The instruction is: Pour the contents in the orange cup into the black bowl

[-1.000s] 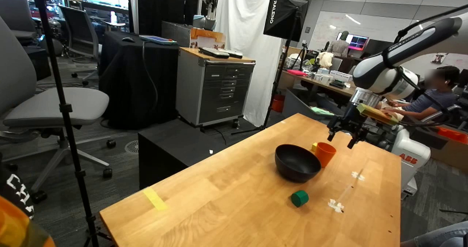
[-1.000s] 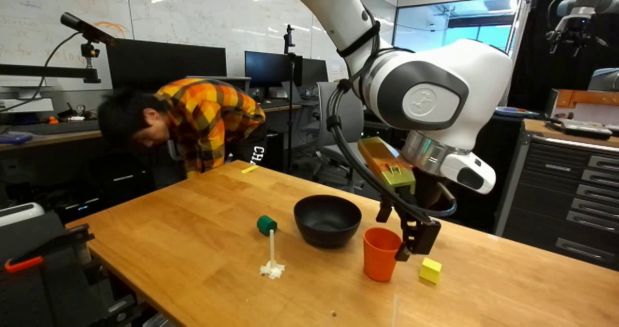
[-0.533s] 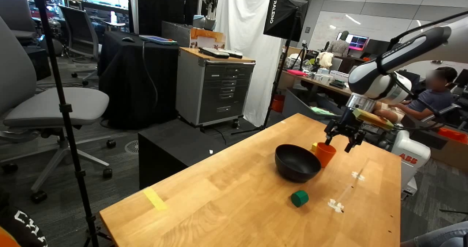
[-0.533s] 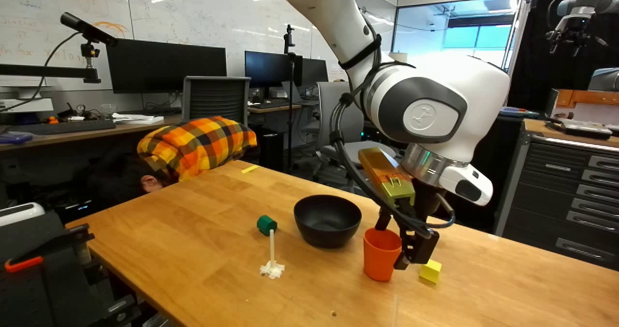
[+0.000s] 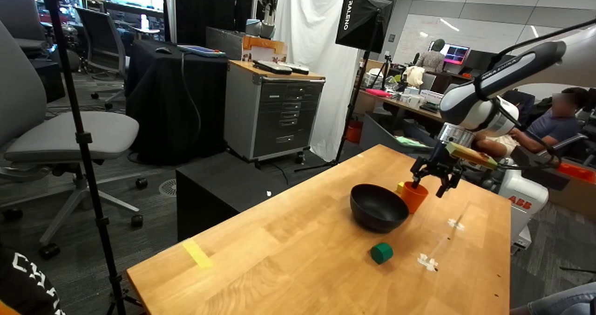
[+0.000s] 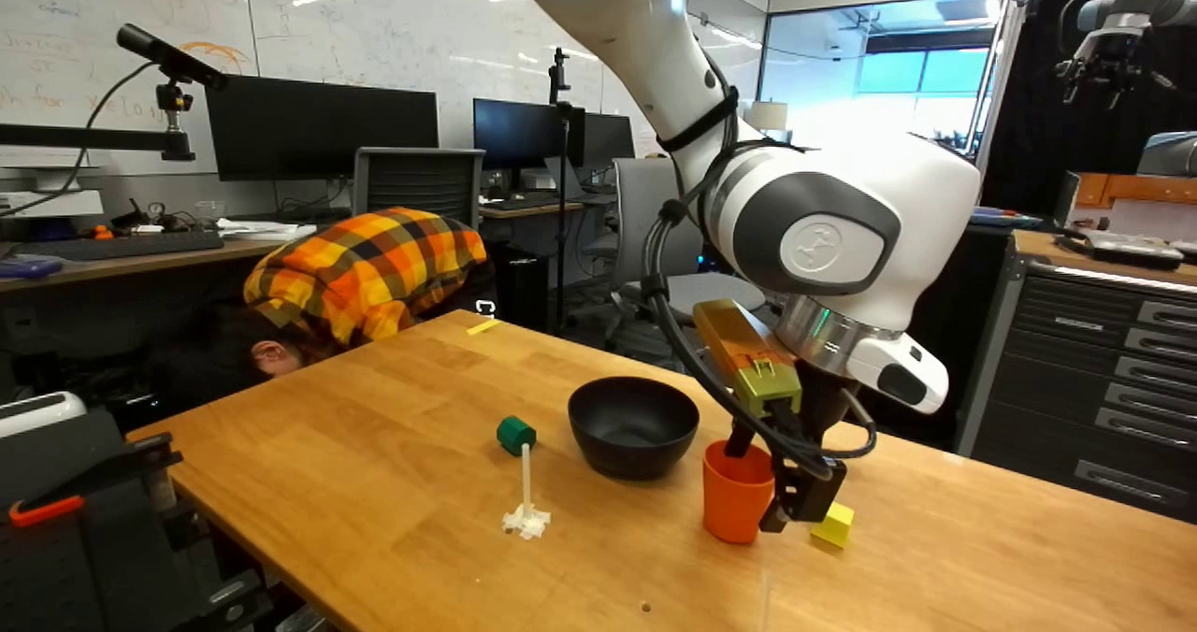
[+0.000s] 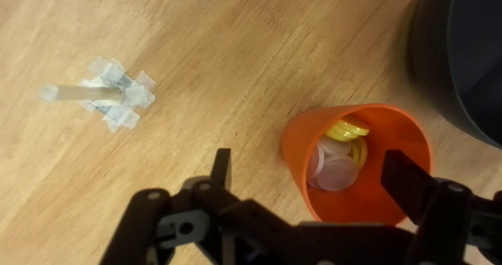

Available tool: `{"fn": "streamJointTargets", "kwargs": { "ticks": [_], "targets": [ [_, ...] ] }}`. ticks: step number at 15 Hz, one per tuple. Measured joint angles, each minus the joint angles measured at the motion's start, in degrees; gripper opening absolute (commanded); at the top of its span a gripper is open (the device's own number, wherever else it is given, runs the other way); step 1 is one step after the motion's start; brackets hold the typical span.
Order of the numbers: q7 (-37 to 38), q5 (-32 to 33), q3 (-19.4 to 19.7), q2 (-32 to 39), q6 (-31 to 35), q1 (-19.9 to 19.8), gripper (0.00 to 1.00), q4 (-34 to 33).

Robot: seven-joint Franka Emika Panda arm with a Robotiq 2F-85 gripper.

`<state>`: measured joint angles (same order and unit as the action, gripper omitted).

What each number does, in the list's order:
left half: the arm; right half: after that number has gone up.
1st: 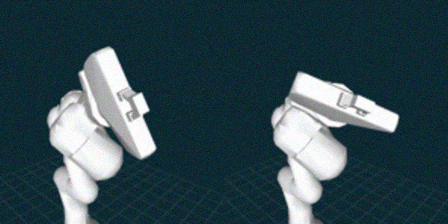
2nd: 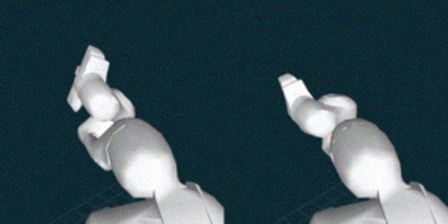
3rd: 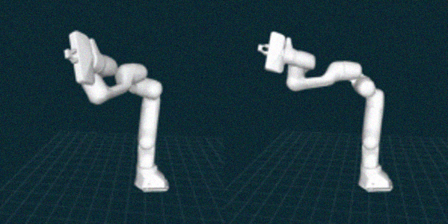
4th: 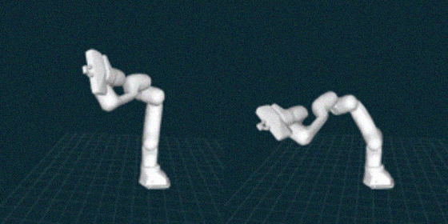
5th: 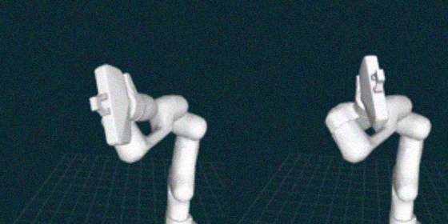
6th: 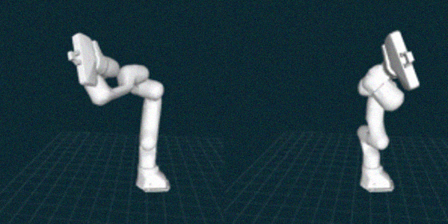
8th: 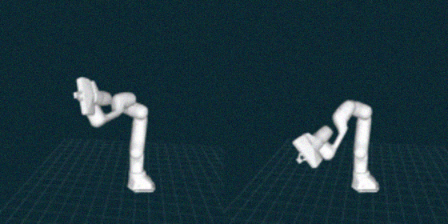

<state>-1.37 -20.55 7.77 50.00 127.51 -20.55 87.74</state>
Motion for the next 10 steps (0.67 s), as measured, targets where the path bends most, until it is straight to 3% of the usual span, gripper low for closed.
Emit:
{"fn": "streamJointTargets", "kwargs": {
  "ticks": [1, 7, 8, 10],
  "targets": [
    [0.01, 0.00, -0.01, 0.18, 0.00, -0.01, 0.58, -0.23],
    [0.10, 0.00, -0.05, 1.05, -0.09, -0.05, 0.13, -1.23],
    [0.12, 0.00, -0.06, 1.16, -0.10, -0.07, 0.06, -1.33],
    [0.37, 0.00, -0.12, 1.34, -0.10, -0.10, 0.03, -1.49]
  ]
}}
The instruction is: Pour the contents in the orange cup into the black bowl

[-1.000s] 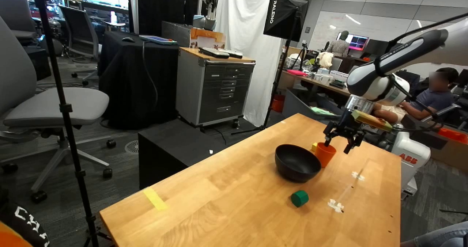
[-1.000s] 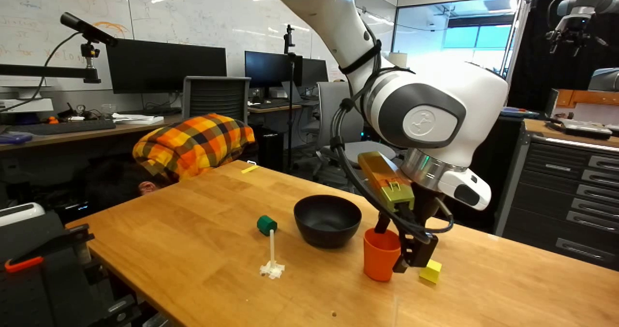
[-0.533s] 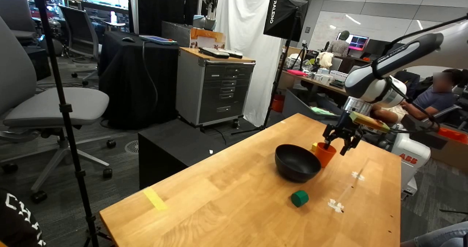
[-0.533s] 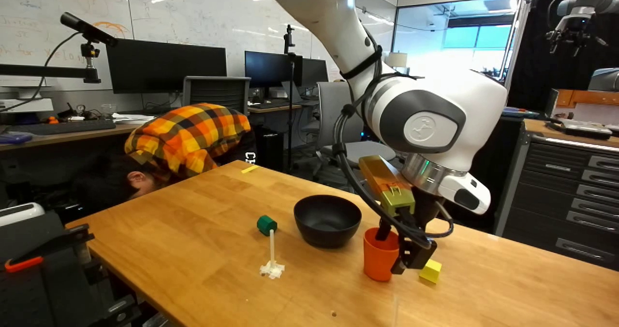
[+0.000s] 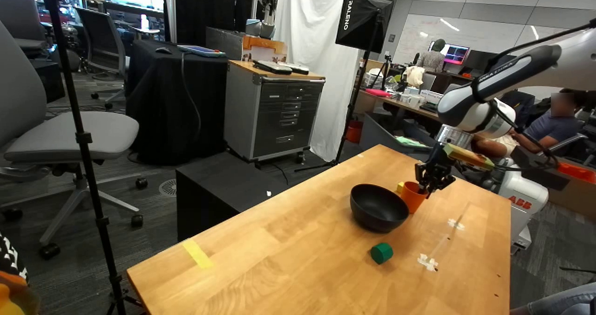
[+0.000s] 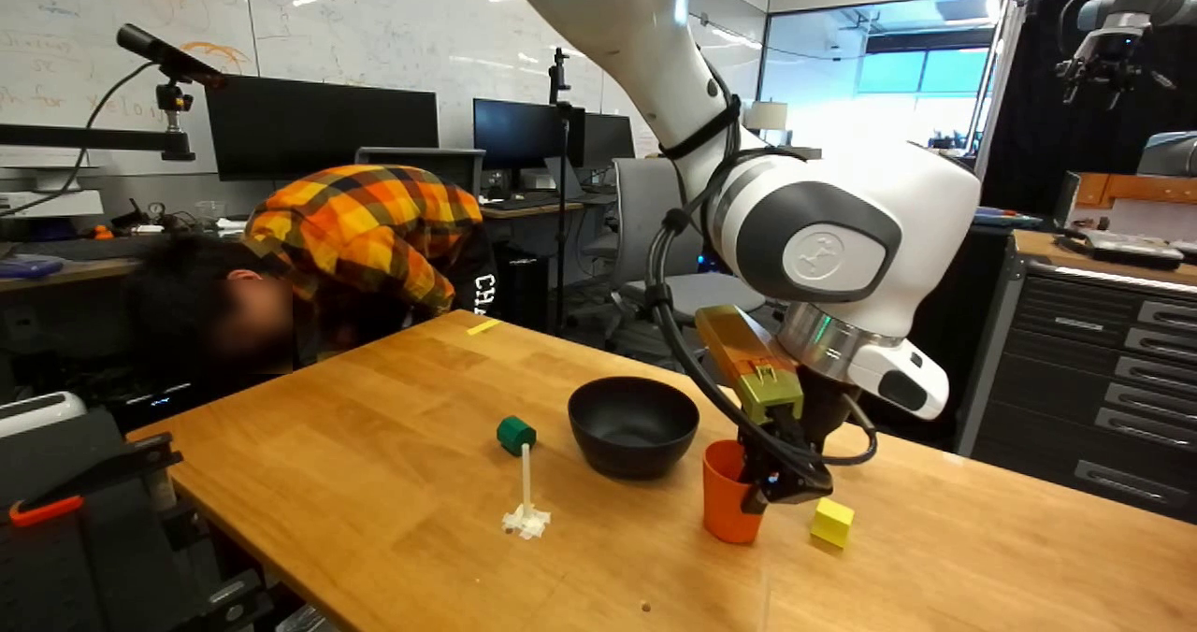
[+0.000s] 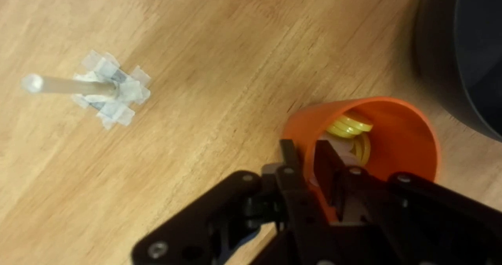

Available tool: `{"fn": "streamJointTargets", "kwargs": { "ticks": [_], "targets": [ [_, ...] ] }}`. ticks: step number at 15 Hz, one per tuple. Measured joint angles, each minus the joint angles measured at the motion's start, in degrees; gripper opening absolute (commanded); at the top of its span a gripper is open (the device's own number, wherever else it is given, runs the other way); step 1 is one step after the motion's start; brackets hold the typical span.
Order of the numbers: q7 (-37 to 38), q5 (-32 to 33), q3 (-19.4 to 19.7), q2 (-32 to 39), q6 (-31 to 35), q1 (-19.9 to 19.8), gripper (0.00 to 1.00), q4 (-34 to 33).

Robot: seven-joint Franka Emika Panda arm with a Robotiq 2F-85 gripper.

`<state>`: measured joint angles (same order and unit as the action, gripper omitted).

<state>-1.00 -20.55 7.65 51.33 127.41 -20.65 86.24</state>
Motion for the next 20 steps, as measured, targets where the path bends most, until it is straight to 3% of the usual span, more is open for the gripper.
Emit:
{"fn": "streamJointTargets", "kwargs": {
  "ticks": [8, 14, 20],
  "targets": [
    [2.73, -0.05, -0.78, 0.27, 0.72, -0.14, 0.05, -0.37],
    [8.04, -0.03, -1.07, -0.47, 11.30, 2.24, 0.05, 1.48],
    [15.14, 2.37, 0.47, -2.95, 21.71, 9.00, 0.04, 7.97]
  ]
}}
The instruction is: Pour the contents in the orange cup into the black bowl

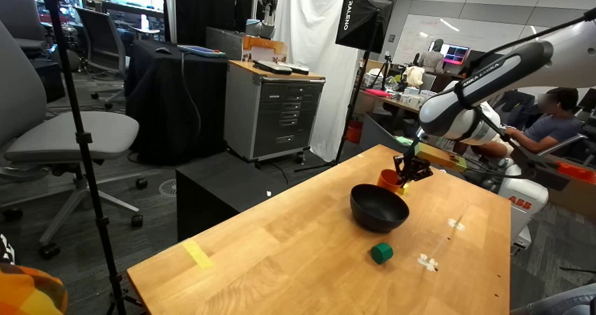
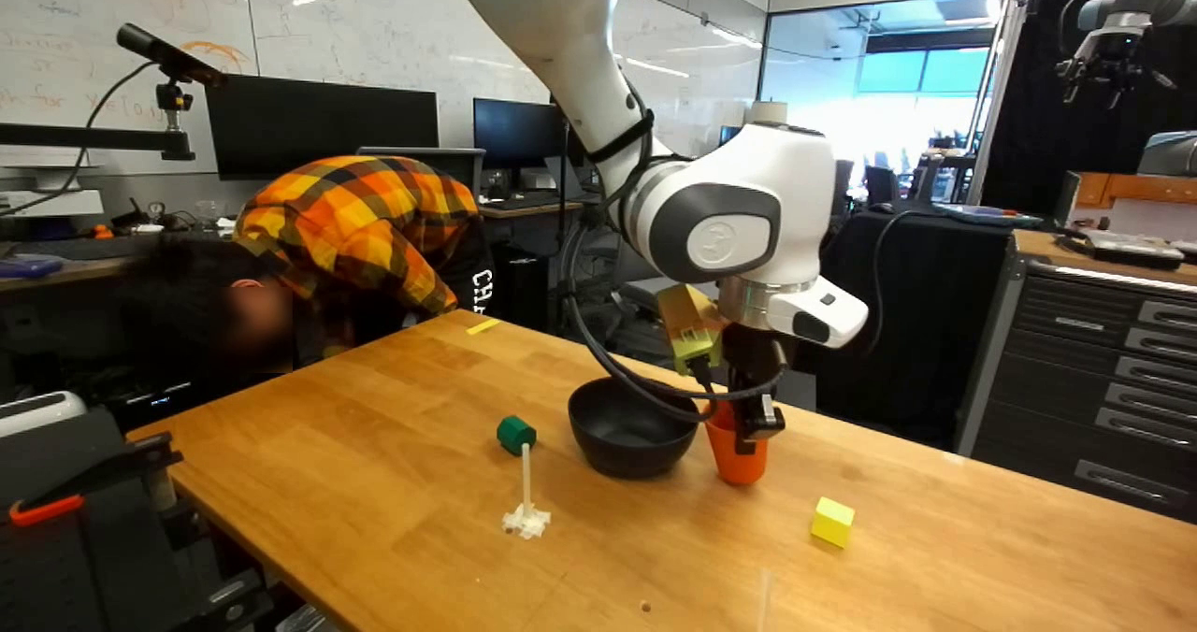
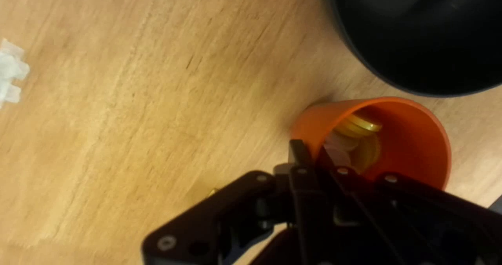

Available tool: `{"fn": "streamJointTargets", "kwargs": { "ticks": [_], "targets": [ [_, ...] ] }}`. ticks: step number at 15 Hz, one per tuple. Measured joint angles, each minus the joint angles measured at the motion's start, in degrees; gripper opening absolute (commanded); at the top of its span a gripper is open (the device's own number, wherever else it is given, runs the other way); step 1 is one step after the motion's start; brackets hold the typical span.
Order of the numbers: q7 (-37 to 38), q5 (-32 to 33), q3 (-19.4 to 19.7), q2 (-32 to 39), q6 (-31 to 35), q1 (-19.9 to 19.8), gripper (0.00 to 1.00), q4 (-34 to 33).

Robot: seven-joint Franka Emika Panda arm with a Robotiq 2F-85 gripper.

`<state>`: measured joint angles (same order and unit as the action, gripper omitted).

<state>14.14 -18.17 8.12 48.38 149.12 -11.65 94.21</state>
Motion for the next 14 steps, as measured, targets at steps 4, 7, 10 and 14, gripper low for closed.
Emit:
{"fn": "streamJointTargets", "kwargs": {
  "ticks": [4, 7, 10, 14],
  "targets": [
    [4.38, 3.18, 3.27, -3.88, 10.78, 6.60, 0.04, 8.73],
    [7.07, 4.66, 7.16, -6.82, 19.69, 11.68, 0.04, 15.67],
    [8.38, 4.90, 12.39, -8.83, 28.71, 17.63, 0.04, 22.48],
    [9.56, 3.99, 21.21, -8.88, 39.47, 29.04, 0.04, 30.52]
  ]
}}
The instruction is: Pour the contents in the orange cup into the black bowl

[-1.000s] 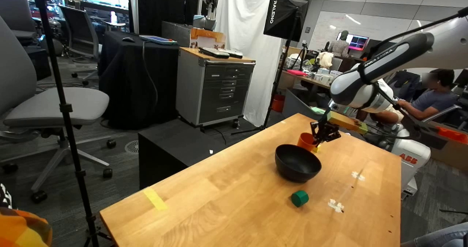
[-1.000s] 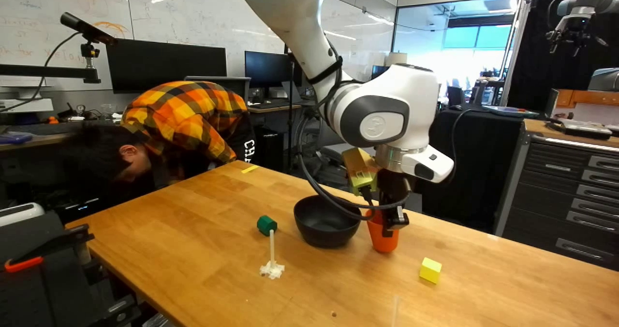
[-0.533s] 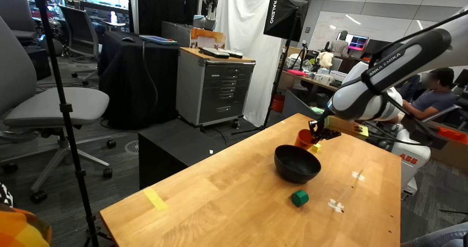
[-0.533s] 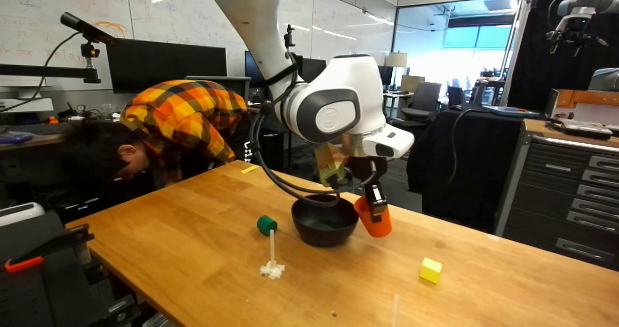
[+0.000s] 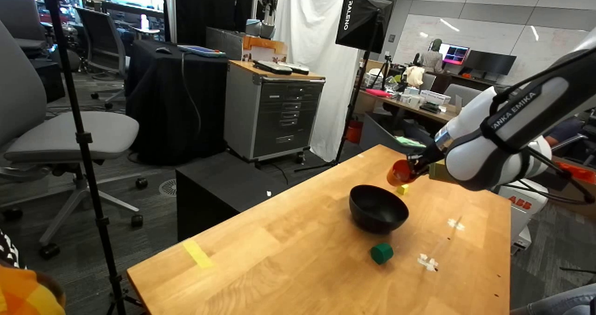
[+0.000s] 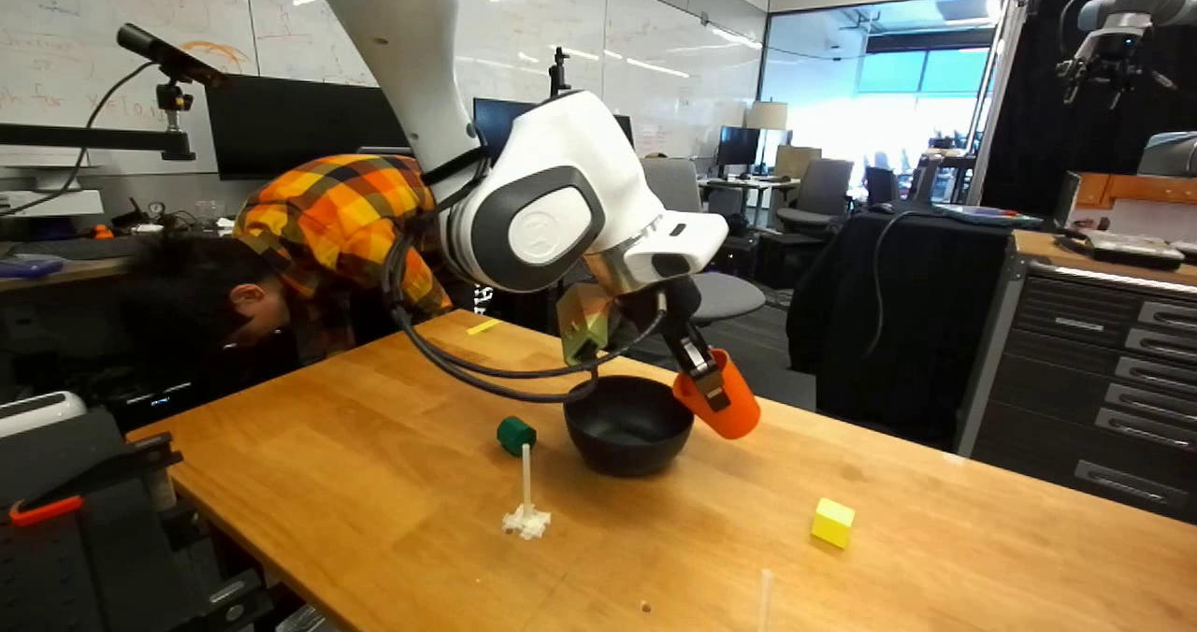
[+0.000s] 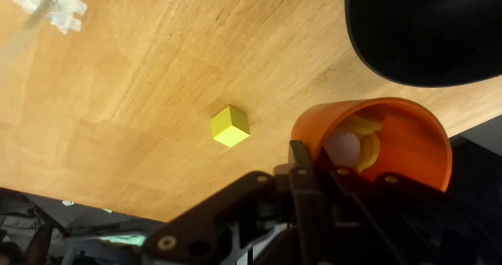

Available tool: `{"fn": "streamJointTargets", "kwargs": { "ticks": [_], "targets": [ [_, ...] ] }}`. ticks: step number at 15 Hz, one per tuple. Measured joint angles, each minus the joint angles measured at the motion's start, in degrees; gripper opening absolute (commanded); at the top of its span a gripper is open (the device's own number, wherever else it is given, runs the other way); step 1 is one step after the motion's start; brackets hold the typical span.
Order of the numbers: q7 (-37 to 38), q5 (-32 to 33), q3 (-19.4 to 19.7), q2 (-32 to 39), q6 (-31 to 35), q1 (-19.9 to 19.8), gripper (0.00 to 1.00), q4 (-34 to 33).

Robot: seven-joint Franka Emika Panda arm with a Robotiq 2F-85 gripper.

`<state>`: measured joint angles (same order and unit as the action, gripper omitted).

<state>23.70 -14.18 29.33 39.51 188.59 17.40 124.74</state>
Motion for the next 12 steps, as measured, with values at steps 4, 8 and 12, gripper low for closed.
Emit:
{"fn": "streamJointTargets", "kwargs": {
  "ticks": [4, 8, 12],
  "targets": [
    [-0.36, -5.21, 5.54, 2.34, 9.12, 12.03, 0.03, 5.45],
    [-2.74, -13.74, 5.64, 6.73, 15.89, 19.00, 0.03, 6.27],
    [-4.40, -18.87, 5.36, 10.87, 21.00, 21.33, 0.03, 5.99]
  ]
}}
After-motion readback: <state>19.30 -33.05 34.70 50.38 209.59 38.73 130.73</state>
